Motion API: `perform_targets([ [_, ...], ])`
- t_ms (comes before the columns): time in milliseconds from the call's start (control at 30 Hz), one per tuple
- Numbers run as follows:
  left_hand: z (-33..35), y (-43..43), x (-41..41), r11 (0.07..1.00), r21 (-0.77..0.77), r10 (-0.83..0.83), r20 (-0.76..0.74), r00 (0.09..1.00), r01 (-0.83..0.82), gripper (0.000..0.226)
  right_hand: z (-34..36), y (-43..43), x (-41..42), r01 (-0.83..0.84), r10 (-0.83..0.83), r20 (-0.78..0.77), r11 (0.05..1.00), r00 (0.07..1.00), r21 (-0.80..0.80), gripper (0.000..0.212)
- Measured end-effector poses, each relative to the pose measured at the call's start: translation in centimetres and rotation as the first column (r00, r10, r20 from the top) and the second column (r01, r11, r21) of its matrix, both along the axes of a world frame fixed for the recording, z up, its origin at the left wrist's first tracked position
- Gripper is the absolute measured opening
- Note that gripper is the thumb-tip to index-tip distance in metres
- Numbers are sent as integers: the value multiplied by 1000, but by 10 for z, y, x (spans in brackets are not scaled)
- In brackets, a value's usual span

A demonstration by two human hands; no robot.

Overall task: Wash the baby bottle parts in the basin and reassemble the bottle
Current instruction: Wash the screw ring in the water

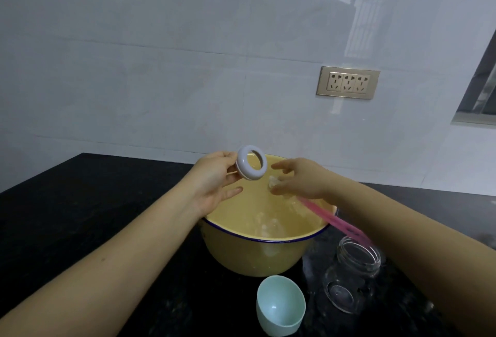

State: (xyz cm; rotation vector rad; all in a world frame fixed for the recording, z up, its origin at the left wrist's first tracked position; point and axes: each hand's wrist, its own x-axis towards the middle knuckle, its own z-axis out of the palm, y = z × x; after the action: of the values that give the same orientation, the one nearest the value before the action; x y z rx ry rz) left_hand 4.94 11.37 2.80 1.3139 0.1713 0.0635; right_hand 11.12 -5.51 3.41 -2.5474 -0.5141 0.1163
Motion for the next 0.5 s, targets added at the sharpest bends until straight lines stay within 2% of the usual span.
perform_targets([
  [67, -1, 0, 0, 1000, 12, -5, -9, 1000, 5, 19, 4, -1, -2, -29, 32, 75, 999, 997, -33, 71],
  [200, -2, -2, -2, 1000, 6, -24, -11, 1000, 25, 20, 13, -1, -11, -146, 128, 110, 973, 986, 178, 78],
  [267, -2, -5, -4, 999, -17, -40, 2, 999, 40, 21, 15, 0, -16, -204, 179, 133, 955, 975, 216, 79],
  [400, 0, -10, -8, 993, -96, -70, 34, 997, 73, 24, 12, 4, -23, -275, 224, 273, 947, 936, 165, 70],
  [500, 1, -11, -10, 994, -84, -65, 28, 998, 67, 25, 10, 4, -27, -275, 210, 368, 952, 906, 132, 66],
])
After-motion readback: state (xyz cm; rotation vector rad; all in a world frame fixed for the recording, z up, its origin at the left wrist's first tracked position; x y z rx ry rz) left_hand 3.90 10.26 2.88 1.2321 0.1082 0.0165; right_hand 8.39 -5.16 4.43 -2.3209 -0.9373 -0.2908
